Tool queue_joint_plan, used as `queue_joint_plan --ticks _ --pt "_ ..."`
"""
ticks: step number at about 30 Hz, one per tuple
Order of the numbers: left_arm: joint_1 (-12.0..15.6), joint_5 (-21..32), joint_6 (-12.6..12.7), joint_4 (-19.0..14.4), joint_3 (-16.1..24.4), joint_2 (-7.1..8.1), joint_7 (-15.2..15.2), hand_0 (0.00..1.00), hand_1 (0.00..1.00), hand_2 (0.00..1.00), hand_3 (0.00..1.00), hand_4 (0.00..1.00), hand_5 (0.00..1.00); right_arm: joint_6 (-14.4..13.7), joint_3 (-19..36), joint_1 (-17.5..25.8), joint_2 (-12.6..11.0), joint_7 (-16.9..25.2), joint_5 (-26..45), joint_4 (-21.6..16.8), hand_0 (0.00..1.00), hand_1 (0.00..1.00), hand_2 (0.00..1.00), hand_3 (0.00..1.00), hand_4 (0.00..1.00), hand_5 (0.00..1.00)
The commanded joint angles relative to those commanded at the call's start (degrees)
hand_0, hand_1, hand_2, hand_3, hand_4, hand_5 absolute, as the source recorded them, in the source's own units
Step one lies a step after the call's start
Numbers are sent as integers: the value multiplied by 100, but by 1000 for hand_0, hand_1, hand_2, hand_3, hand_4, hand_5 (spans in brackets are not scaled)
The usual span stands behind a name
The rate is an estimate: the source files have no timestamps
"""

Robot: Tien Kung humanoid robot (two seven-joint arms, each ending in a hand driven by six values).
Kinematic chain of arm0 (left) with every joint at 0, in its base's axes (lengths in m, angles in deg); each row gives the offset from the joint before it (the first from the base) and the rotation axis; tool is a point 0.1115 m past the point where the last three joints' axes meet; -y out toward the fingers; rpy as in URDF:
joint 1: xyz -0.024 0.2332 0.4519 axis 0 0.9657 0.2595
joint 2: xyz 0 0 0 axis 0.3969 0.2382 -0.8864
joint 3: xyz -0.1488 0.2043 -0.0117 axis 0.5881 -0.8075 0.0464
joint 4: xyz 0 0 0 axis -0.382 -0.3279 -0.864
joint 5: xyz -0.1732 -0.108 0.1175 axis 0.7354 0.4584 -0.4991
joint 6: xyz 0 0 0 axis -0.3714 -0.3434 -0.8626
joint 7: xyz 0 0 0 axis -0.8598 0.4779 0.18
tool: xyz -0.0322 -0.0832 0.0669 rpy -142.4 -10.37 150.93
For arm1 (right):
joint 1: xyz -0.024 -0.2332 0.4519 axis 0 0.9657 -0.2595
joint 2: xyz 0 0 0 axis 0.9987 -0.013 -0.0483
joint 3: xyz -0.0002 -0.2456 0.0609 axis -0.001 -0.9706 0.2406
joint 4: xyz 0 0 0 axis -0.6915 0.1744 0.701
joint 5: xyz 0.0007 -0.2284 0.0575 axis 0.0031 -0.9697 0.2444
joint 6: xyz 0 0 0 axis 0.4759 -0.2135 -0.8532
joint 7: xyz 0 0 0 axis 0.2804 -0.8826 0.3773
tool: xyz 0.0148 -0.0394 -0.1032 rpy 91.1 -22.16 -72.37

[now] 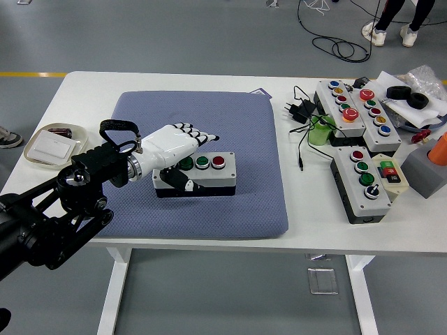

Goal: Pick up the button,place it on the desk,press the button,press the button

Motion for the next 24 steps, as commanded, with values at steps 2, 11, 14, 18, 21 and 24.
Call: queue_joint_plan --ticks 2,11,14,18,21,24 --pt "61 0 110 -107 131 32 -109 980 960 988 974 964 555 -1 9 0 1 1 -1 0 669 662 721 603 382 233" --pt "214 0 969 -431 671 183 -323 792 857 909 921 817 449 1 2 -3 -3 6 10 0 669 661 721 603 382 234" --pt "209 0 1197 -592 752 223 -285 312 354 438 864 450 80 1 -7 -4 -4 7 18 0 669 661 721 603 382 233" --pt "220 0 1402 -851 826 287 -239 312 354 438 864 450 80 1 -20 -10 -6 10 27 0 669 661 721 603 382 233" --pt "269 0 1346 -1035 913 333 -257 85 87 136 734 385 2 0 -17 -11 -10 11 24 0 669 661 721 603 382 236" --pt "282 0 1158 -1062 929 342 -341 85 87 136 734 385 2 -3 -25 -13 -12 14 34 0 669 661 721 603 382 236"
